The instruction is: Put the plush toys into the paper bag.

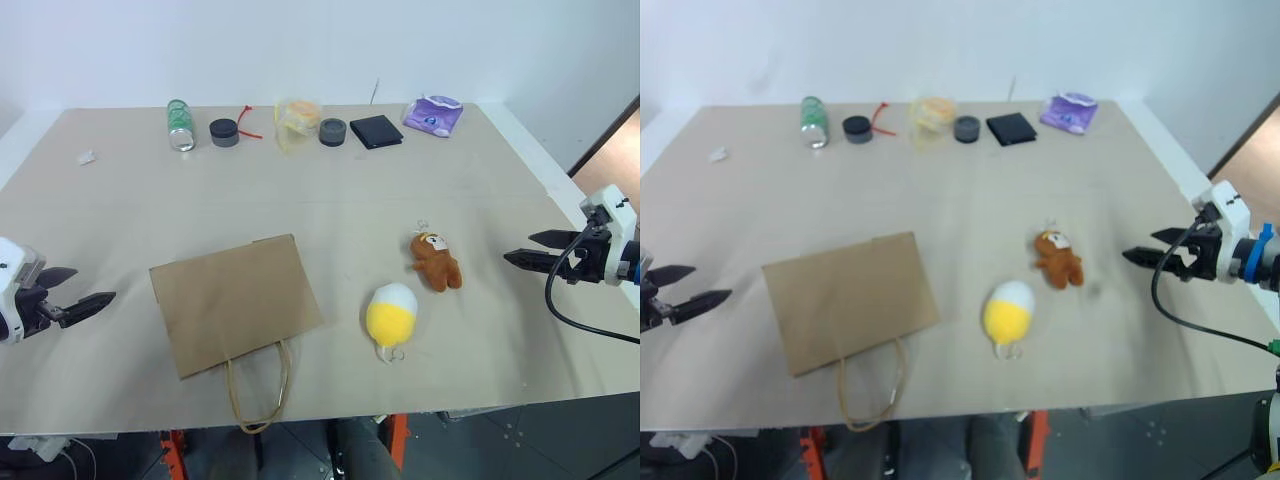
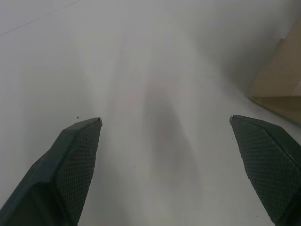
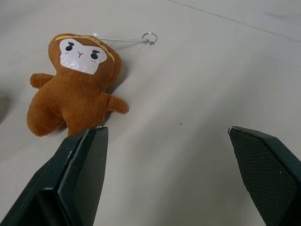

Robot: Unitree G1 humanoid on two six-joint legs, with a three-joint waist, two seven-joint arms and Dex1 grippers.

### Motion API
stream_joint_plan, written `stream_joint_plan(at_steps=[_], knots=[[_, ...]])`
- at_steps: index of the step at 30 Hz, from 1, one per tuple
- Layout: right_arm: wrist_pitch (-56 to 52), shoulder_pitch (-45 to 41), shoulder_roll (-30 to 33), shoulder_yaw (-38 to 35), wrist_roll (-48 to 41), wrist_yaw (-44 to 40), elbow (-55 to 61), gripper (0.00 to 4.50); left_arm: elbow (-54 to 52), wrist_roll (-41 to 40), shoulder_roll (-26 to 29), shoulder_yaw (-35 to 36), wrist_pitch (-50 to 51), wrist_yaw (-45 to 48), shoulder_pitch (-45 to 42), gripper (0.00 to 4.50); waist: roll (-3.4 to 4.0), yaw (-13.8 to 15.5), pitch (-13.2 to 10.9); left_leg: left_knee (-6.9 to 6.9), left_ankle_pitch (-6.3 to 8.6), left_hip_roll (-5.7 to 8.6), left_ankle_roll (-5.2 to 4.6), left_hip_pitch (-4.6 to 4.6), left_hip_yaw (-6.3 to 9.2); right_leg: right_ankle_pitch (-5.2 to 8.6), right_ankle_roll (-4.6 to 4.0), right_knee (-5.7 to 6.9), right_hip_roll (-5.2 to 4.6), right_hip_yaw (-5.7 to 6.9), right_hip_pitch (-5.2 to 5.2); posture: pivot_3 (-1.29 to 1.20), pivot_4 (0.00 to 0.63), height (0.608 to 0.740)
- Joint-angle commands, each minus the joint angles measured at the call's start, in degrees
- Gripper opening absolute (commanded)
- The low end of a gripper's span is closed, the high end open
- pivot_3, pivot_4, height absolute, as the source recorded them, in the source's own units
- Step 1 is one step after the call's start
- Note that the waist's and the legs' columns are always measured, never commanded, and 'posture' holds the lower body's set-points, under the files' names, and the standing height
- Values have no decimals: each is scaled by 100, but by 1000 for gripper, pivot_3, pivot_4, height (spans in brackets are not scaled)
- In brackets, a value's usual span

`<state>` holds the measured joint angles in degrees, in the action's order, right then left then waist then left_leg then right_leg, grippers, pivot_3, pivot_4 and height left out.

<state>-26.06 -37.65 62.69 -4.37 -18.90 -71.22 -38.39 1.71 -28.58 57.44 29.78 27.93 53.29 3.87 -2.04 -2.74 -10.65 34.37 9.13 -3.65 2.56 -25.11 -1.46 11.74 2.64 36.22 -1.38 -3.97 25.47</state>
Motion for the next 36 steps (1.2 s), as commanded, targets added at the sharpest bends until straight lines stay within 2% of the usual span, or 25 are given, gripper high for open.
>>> stream_joint_plan(at_steps=[1, 21, 24, 28, 31, 33, 36], knots=[[143, -195, 62, -152, 73, -44, -215, 4421, -26, 5, 46, 328, -108, -49, -90, 4500, 0, 0, 0, 0, 0, 0, 0, 0, 0, 0, 0, 0, 0, 0, 0, 0, 150, 740], [265, -65, -26, -534, 121, 82, -663, 4421, 211, 108, -116, 362, -230, -438, -605, 4500, 0, -1, 1, 31, -1, 1, -1, 13, -6, -2, 4, 43, 4, -13, -6, 0, 150, 740], [192, -158, -97, -707, -108, -46, -523, 4421, 158, 70, -233, 320, -453, -527, -927, 4500, -1, -1, 1, 40, -1, 1, -1, 15, -5, -1, 4, 54, 5, -13, -6, 0, 150, 740], [-601, 435, -312, -1095, -1403, -1029, 1680, 4421, -636, -268, -440, -270, -574, -88, -1532, 4500, 0, 2, 1, 65, -5, 0, -2, 19, -2, -4, 10, 86, 10, -16, -14, 0, 150, 740], [-1180, 733, -303, -777, -1971, -1316, 3420, 4421, -1220, -510, -563, -834, -746, 519, -1799, 4500, 0, 4, 2, 70, -10, 1, -2, 28, 0, -5, 19, 90, 11, -21, -29, 0, 150, 740], [-1509, 722, -338, -633, -2314, -1353, 4156, 4421, -1317, -512, -528, -1070, -808, 813, -1892, 4500, 1, -1, 2, 80, -10, 0, -2, 27, 0, -5, 21, 93, 12, -22, -29, 0, 150, 740], [-1434, 798, -351, -410, -2443, -1535, 4866, 4421, -1405, -401, -500, -1419, -1016, 1155, -2071, 4500, 0, -3, 2, 93, -10, -5, -2, 27, 0, -6, 20, 97, 19, -23, -28, 0, 150, 740]])
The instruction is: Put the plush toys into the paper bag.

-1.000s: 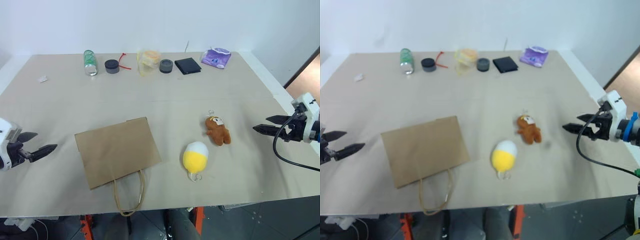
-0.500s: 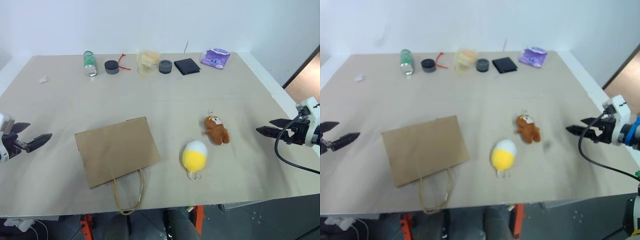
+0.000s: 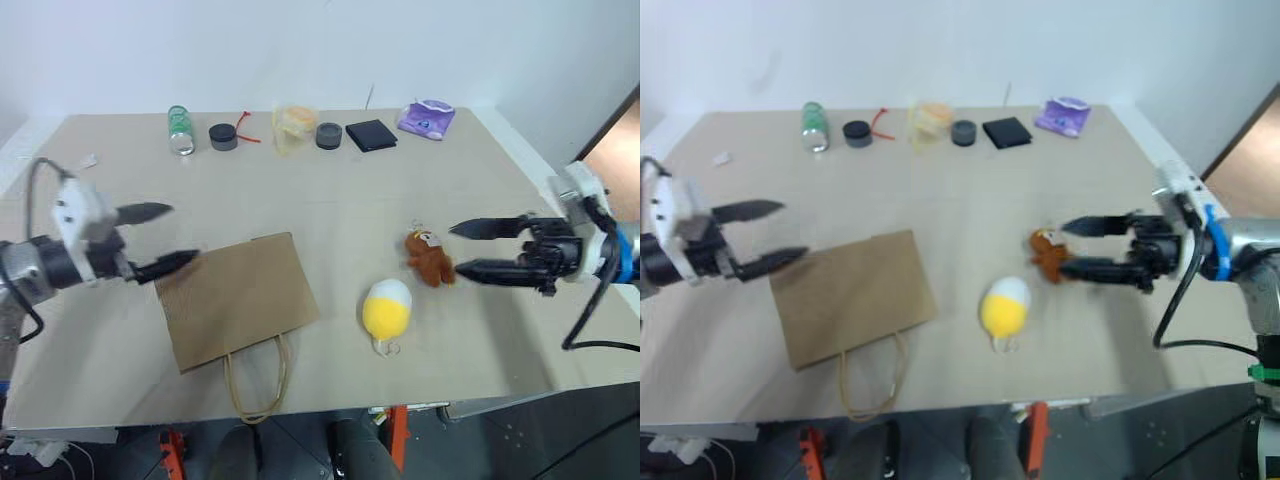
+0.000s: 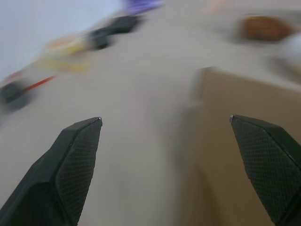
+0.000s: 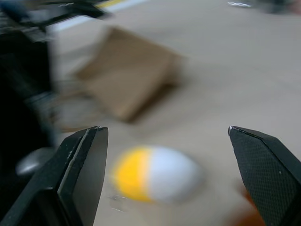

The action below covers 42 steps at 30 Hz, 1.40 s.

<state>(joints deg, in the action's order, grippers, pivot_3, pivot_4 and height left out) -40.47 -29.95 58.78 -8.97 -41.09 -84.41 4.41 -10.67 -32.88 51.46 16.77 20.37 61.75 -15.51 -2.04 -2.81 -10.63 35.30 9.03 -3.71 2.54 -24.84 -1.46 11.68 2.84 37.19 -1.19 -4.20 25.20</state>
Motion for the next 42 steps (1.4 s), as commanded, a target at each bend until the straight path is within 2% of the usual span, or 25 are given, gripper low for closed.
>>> stream_joint_plan(at_steps=[1, 4, 6, 8, 12, 16, 22, 27, 34, 42], knots=[[71, 63, 39, 128, -227, -278, 773, 4421, -229, 207, 130, -285, -511, 481, -103, 4500, 0, 6, 0, 3, 0, 0, 0, -1, 1, -1, 1, 0, 0, 0, 0, 0, 150, 740], [146, 137, 15, 266, -279, -362, 1119, 4421, -561, 414, 95, -569, -1026, 833, 39, 4500, -1, 14, 1, 12, 0, 1, 0, -6, 1, -1, 2, 0, -4, 0, -2, 0, 150, 740], [347, 218, 16, 373, -102, -388, 1088, 4421, -656, 677, -36, -647, -1912, 1057, 137, 4500, -2, 17, 1, 19, 0, 3, -1, -16, -1, -2, 3, -1, -7, -1, 2, 0, 150, 740], [516, 303, 3, 462, 81, -371, 854, 4421, -902, 603, -87, -657, -2139, 1172, 213, 4500, -3, 20, 2, 22, 1, 3, -2, -18, -1, -3, 3, -1, -8, -1, 2, 0, 150, 740], [902, 586, -14, 497, 344, -360, 682, 4421, -1035, 692, -144, -591, -3362, 1807, 912, 4500, -2, 15, 3, 22, 1, 2, -2, -16, -1, -3, 4, 0, -7, -2, 2, 0, 150, 740], [908, 819, -22, 398, 289, -242, 793, 4421, -1013, 558, -428, -563, -4050, 1846, 1129, 4500, 0, 19, 4, 21, 2, 0, -6, -12, -2, -5, 0, 1, -5, -1, 3, 0, 150, 740], [889, 1082, -20, 308, 234, -117, 947, 4421, -580, 878, -512, -893, -5542, 2441, 1318, 4500, 0, 23, 4, 38, 1, 1, -8, -12, -1, -10, 3, 2, -8, -2, -7, 0, 150, 740], [880, 1138, -20, 273, 170, -5, 1030, 4421, 92, 1290, -548, -1157, -6468, 2442, 1243, 4500, 2, 23, 5, 50, -2, 0, -11, -11, -4, -12, -1, 2, -8, -3, -8, 0, 150, 740], [844, 1162, -5, 234, 124, 54, 1066, 4421, 586, 1758, -495, -1480, -6998, 1951, 1082, 4500, 2, 23, 5, 50, -2, 0, -12, -13, -5, -12, 0, 2, -9, -3, -8, 0, 150, 740], [799, 1219, 29, 218, 55, 83, 1148, 4421, 376, 1529, -332, -1653, -6920, 1465, 1193, 4500, 2, 24, 5, 41, -2, -2, -11, -13, -5, -14, 3, 2, -8, -3, -5, 0, 150, 740]])
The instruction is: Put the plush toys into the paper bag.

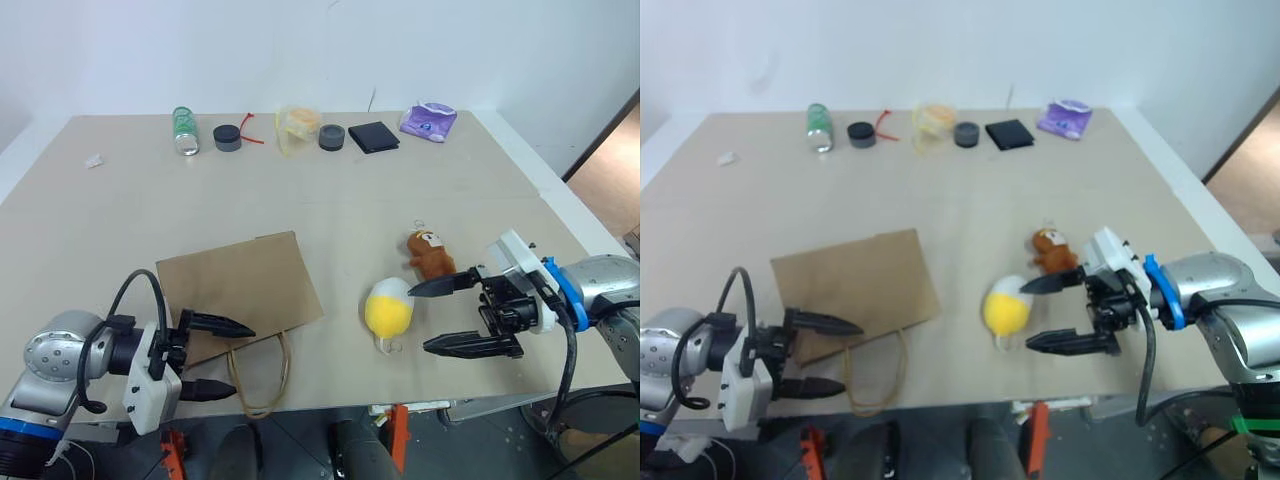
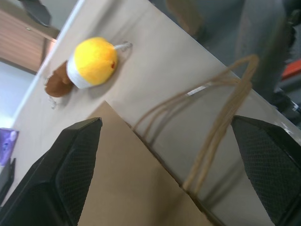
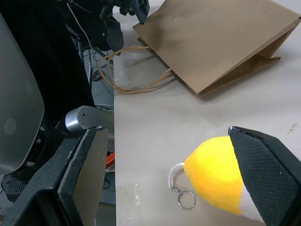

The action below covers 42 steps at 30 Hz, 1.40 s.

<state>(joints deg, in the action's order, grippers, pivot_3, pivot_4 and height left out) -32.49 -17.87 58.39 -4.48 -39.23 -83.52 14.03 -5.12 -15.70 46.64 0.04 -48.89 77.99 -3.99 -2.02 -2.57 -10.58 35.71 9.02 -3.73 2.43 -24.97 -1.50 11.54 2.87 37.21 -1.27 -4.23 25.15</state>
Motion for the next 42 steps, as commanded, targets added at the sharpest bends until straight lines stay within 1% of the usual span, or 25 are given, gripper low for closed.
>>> stream_joint_plan(at_steps=[1, 8, 12, 20, 28, 35, 42], knots=[[-2, 15, 67, -232, -131, -4, 192, 4421, -212, -249, 185, 12, 29, -190, 61, 4500, 0, 0, 0, 0, 0, 0, 0, 0, 0, 0, 0, 0, 0, 0, 0, 0, 150, 740], [-40, 0, 63, -221, -147, 13, 211, 4421, -418, -382, 439, -178, 117, -245, 84, 4500, 0, -1, 0, 2, 0, -1, 0, 1, -2, 0, 0, 0, -1, 0, 0, 0, 150, 740], [-64, 23, 66, -242, -173, 40, 246, 4421, -681, -423, 480, -230, 348, -383, 82, 4500, 0, -1, 0, 1, 0, -1, 0, 1, -2, 0, 0, 0, -1, 0, 0, 0, 150, 740], [-124, 9, 85, -245, -210, 90, 278, 4421, -745, -397, 505, -292, 433, -435, 12, 4500, 0, 0, 0, 1, 0, -1, 0, 1, -2, 0, 0, 0, 0, 0, 0, 0, 150, 740], [-173, -7, 91, -257, -252, 134, 310, 4421, -570, -238, 516, -346, 188, -381, 20, 4500, 0, 0, 0, 1, 0, -1, 0, 1, -2, 0, 0, 0, 0, 0, 0, 0, 150, 740], [-221, -27, 95, -283, -278, 155, 324, 4421, -112, -43, 551, -342, -75, -419, -93, 4500, 0, 0, 0, 1, 0, -1, 0, 1, -2, 0, 0, 0, 0, 0, 1, 0, 150, 740], [-239, -57, 89, -283, -273, 164, 312, 4421, 53, 45, 570, -399, -215, -498, -150, 4500, 0, 0, 0, 0, 0, -1, 0, 0, -2, 0, 0, 0, -1, 0, 1, 0, 150, 740]])
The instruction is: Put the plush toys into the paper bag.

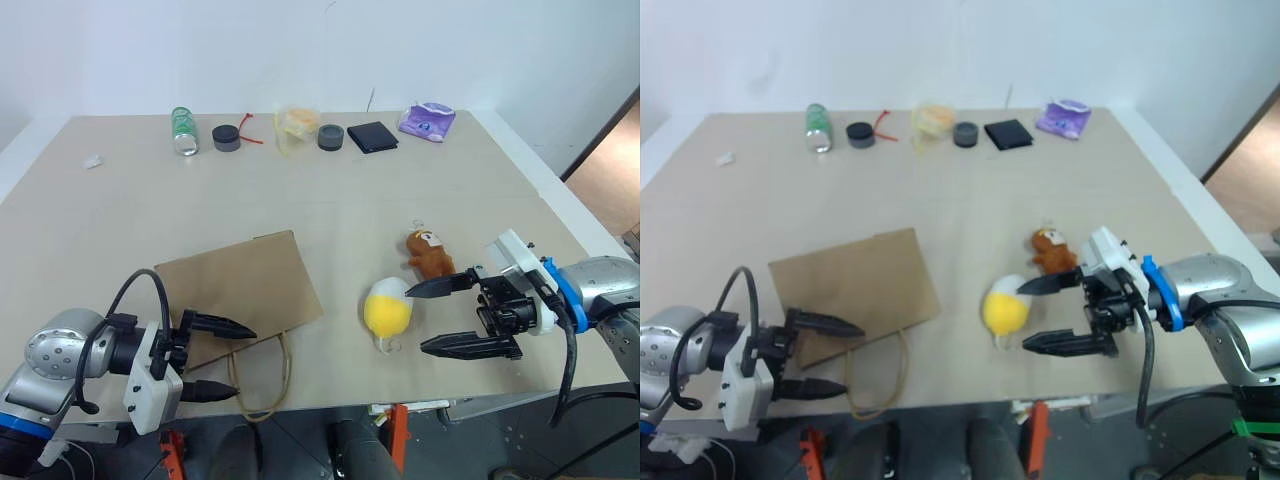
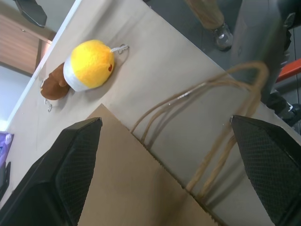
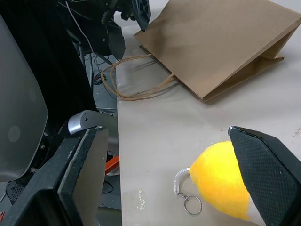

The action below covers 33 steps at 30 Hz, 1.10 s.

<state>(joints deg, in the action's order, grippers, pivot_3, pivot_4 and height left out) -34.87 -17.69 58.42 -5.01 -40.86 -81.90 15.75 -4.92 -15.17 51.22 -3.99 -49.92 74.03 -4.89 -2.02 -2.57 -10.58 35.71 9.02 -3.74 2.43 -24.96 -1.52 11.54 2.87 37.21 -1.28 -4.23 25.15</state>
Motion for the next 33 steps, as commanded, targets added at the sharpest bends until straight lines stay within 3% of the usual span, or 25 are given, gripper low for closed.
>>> stream_joint_plan(at_steps=[1, 25, 28, 33], knots=[[0, -70, 89, -235, -110, 3, 144, 4421, 55, 0, 114, 2, -126, -112, -61, 4500, 0, 0, 0, 0, 0, 0, 0, 0, 0, 0, 0, 0, 0, 0, 0, 0, 150, 740], [-73, -133, 102, -252, -178, 91, 138, 4421, 287, 428, 7, -501, -386, -563, -319, 4500, 0, 1, 0, 0, 0, 0, 0, 0, -1, 0, 0, 0, 0, 0, 0, 0, 150, 740], [-87, -144, 104, -254, -173, 90, 128, 4500, 328, 476, 24, -578, -396, -614, -340, 3748, 0, 1, 0, -1, 0, 0, 0, 0, -1, 0, 0, 0, 0, 0, 0, 0, 150, 740], [-105, -169, 109, -251, -171, 82, 112, 4500, 393, 556, -12, -655, -395, -715, -375, 1179, 0, 1, 0, 0, 0, 0, 0, 0, -1, 0, 0, 0, 0, 0, 0, 0, 150, 740]])
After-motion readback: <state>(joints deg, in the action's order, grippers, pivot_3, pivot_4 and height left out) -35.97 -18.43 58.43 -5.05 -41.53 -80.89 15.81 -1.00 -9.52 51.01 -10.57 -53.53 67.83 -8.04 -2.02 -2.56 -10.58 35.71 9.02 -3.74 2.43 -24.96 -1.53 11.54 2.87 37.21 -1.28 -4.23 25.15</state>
